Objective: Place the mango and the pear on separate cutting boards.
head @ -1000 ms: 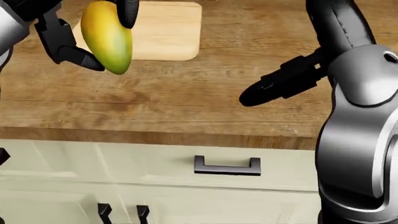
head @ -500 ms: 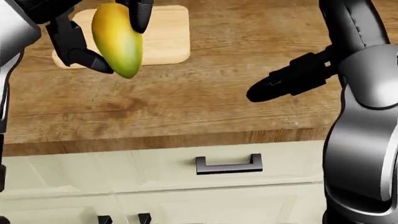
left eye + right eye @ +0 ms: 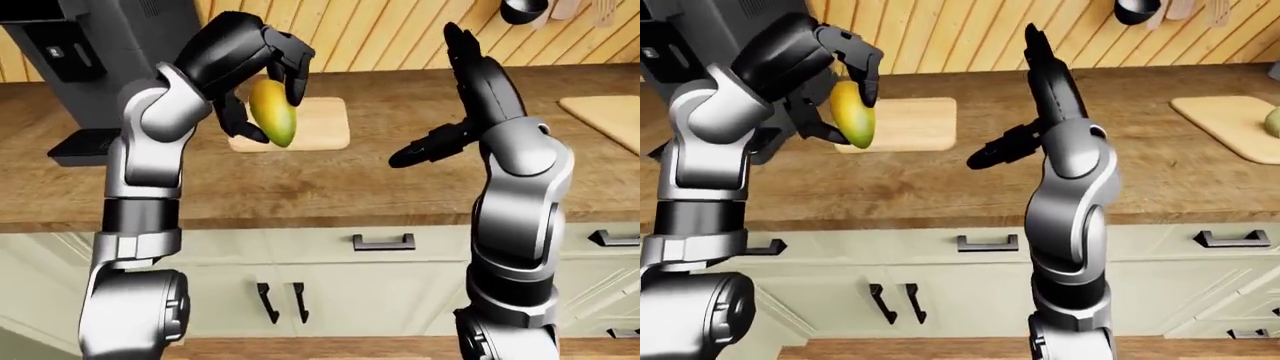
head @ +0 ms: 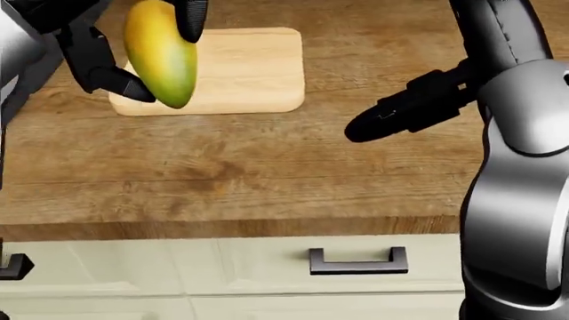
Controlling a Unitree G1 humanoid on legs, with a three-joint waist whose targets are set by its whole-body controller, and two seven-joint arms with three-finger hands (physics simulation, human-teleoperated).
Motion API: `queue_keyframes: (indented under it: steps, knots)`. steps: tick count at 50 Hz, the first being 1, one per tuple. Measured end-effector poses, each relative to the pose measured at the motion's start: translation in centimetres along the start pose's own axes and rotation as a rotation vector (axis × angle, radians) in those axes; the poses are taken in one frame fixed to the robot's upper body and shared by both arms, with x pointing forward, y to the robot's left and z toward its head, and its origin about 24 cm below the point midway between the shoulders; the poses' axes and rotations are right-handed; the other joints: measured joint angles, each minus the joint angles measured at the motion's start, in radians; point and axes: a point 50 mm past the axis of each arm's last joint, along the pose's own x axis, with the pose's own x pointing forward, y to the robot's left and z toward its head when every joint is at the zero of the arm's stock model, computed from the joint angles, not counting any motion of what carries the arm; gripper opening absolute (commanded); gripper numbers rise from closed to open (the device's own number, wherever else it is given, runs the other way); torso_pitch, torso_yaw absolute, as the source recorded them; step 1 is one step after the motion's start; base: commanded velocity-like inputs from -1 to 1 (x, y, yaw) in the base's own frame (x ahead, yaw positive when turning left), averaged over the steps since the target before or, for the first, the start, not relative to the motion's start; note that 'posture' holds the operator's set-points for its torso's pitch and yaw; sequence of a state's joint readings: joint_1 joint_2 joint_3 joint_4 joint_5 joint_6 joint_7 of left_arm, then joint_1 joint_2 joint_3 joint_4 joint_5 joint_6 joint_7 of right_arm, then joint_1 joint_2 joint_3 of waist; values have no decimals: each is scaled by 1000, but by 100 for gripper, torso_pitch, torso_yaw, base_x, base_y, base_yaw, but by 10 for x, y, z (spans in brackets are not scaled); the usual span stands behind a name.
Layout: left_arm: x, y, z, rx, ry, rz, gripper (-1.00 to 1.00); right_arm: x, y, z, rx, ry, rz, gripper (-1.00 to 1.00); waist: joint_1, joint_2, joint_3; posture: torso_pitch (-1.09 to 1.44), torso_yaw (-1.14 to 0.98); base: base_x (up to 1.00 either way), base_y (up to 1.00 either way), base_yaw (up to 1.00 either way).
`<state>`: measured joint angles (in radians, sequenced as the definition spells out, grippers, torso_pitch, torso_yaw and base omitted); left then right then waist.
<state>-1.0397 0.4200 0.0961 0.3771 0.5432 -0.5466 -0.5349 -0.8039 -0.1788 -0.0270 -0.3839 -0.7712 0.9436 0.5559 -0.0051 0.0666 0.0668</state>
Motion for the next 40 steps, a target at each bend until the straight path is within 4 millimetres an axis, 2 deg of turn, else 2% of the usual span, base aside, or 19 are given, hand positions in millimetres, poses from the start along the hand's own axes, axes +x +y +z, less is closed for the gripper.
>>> queue_keyframes:
  steps: [3, 6, 8, 9, 10, 12, 14, 17, 19, 20, 21, 22, 23, 26, 31, 34, 35, 36, 40]
  knots:
    - [-4, -2, -3, -11, 16, 3, -100, 0, 6, -2, -1, 5, 33, 100, 6, 6, -6, 0, 0, 51, 0, 0]
    - [-1, 1, -1, -1, 9, 5, -100, 0, 3, 1, 8, -3, 24, 100, 6, -13, -14, 0, 0, 9, 0, 0]
    - [-1, 5, 1, 5, 0, 22, -100, -1, -1, 4, 13, -22, 1, 100, 8, -46, -7, 0, 0, 0, 0, 0]
    - [0, 4, 1, 2, 0, 22, -100, -1, -2, 4, 12, -23, -6, 100, 7, -74, -4, 0, 0, 0, 0, 0]
    - [0, 1, 0, -9, 2, 17, -100, 0, -3, 3, 8, -17, -9, 100, 6, -80, 0, 0, 0, 0, 0, 0]
    - [0, -14, -3, -37, 14, -31, -100, 1, -1, -6, 11, 24, -2, 100, 2, -72, 12, 0, 0, 0, 0, 0]
    - [1, -23, -4, -46, 26, -77, -100, 2, 1, -12, 14, 60, 8, 100, -2, -81, 22, 0, 0, 0, 0, 0]
    - [2, -21, -3, -32, 20, -79, -100, 2, -2, -11, 19, 59, 1, 100, -8, -85, 34, 0, 0, 0, 0, 0]
    - [1, -15, -3, -23, 20, -57, -100, 1, -2, -7, 15, 40, -1, 100, -5, -66, 29, 0, 0, 0, 0, 0]
    - [0, -11, -3, -18, 19, -43, -100, 1, -2, -4, 12, 27, -2, 100, -4, -48, 20, 0, 0, 0, 0, 0]
    - [-1, -7, -3, -12, 19, -29, -100, 1, -2, -2, 9, 16, 0, 100, -2, -40, 10, 0, 0, 26, 0, 0]
    - [-3, -6, -4, -15, 25, -22, -100, 1, 2, -3, 8, 16, 14, 100, 6, -51, 7, 0, 0, 41, 0, 0]
    - [-5, -8, -6, -21, 34, -20, -100, 1, 5, -4, 7, 20, 33, 100, 12, -51, 9, 0, 0, 48, 0, 0]
    - [-5, -6, -7, -18, 40, -18, -100, 0, 7, -1, 8, 3, 51, 100, 14, -37, 1, 0, 0, 48, 0, 0]
    - [0, 3, 4, 7, -13, 16, -100, -2, -2, 4, 6, -24, 1, 100, 14, -63, -7, 0, 0, 48, 0, 0]
    - [0, 5, 4, 10, -14, 21, -100, -2, -2, 4, 2, -26, -6, 100, 24, -87, -12, 0, 0, 12, 0, 0]
    - [1, 8, 5, 15, -17, 28, -100, -2, -4, 5, 3, -30, -15, 100, 27, -104, -18, 0, 0, 0, 0, 0]
    - [1, 7, 6, 9, -20, 34, -100, -2, -5, 4, 1, -27, -22, 100, 25, -103, -15, 0, 0, 0, 0, 0]
    - [2, -13, 2, -27, 0, -47, -100, 1, -2, -11, 11, 46, -9, 100, 13, -73, 8, 0, 0, 0, 0, 0]
